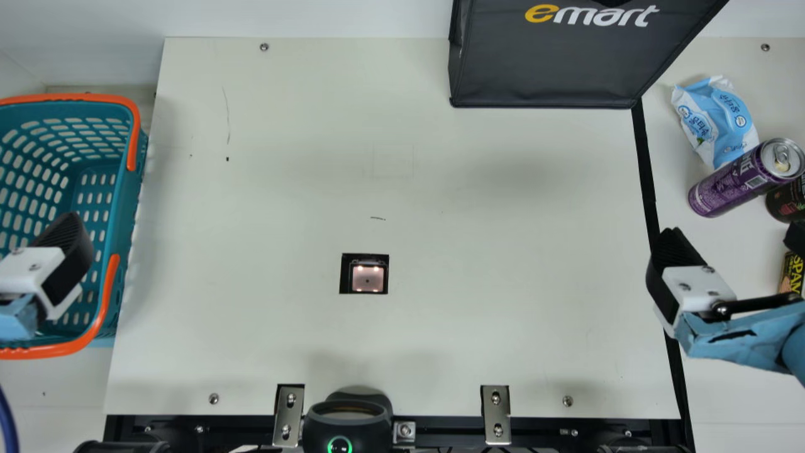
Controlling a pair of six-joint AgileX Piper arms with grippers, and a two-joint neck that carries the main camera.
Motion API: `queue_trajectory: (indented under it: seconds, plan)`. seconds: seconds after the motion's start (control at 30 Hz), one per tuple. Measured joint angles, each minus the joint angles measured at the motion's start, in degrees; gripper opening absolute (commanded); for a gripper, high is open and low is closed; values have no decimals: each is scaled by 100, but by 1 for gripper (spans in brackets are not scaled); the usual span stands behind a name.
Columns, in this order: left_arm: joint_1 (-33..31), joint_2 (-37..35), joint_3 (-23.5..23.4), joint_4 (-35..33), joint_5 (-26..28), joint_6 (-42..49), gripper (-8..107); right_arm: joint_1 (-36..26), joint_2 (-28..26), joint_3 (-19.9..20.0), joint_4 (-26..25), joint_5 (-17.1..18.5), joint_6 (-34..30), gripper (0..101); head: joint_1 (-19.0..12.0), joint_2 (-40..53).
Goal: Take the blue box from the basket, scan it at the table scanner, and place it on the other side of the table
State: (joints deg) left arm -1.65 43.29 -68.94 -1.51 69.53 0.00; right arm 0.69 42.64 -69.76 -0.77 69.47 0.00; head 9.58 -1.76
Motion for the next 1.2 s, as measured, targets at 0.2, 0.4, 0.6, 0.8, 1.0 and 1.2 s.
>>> queue_trajectory:
  seconds: [0.2, 0.4, 0.6, 0.8, 1.0, 1.2]
  plan:
    - [0, 0, 0, 0, 0, 0, 90, 0, 0, 0, 0, 0, 0, 95, 0, 457]
    - [0, 0, 0, 0, 0, 0, 90, 0, 0, 0, 0, 0, 0, 95, 0, 1222]
    - [0, 0, 0, 0, 0, 0, 90, 0, 0, 0, 0, 0, 0, 95, 9, 1960]
    - [0, 0, 0, 0, 0, 0, 90, 0, 0, 0, 0, 0, 0, 95, 9, 1995]
    - [0, 0, 0, 0, 0, 0, 90, 0, 0, 0, 0, 0, 0, 95, 0, 1995]
    - [15, 8, 0, 11, -10, 0, 90, 0, 0, 0, 0, 0, 0, 95, 0, 1995]
